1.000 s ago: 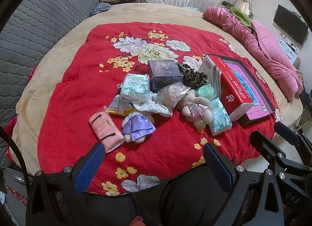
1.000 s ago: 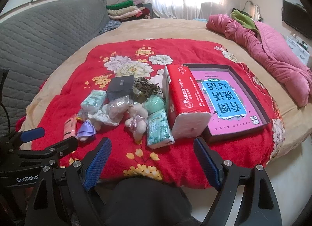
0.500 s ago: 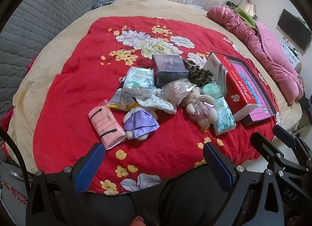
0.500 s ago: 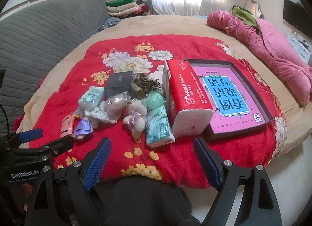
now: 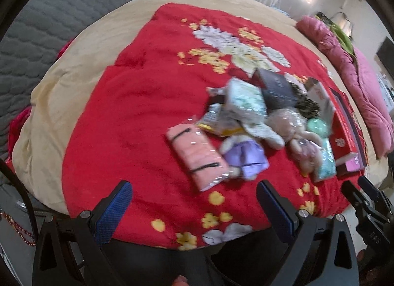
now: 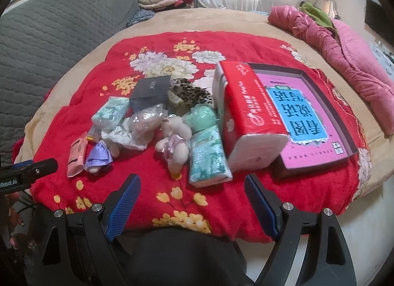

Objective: Organize soft objects
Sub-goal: 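Grasp the pink towel package with the left tool while the right tool grasps the white bunny plush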

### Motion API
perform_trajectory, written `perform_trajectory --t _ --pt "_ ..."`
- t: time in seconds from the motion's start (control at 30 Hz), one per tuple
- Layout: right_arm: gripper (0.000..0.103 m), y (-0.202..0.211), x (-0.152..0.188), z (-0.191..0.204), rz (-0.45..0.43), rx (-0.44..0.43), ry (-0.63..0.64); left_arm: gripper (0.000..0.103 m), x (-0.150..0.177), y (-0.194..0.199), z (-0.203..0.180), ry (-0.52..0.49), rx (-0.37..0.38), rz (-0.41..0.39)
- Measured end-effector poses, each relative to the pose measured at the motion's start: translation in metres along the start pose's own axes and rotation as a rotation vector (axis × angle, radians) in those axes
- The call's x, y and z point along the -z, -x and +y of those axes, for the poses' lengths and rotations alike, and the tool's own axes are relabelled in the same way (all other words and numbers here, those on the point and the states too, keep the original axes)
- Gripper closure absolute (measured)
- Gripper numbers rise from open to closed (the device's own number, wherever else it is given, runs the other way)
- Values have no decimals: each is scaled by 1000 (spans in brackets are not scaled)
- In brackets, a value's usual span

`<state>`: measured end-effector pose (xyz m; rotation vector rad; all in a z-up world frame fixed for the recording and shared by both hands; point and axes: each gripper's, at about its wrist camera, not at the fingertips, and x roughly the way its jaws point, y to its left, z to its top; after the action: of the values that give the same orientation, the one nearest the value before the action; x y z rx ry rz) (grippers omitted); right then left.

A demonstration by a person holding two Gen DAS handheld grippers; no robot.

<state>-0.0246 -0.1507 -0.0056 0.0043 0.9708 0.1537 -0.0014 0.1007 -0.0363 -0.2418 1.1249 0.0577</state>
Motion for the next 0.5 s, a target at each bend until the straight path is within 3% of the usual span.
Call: perform_trajectory --t 0.4,0.5 --pt "16 -20 -15 15 25 -10 45 2 -21 -52 11 83 6 140" --pt "16 -26 -18 16 35 11 63 10 -27 -62 8 79 15 146"
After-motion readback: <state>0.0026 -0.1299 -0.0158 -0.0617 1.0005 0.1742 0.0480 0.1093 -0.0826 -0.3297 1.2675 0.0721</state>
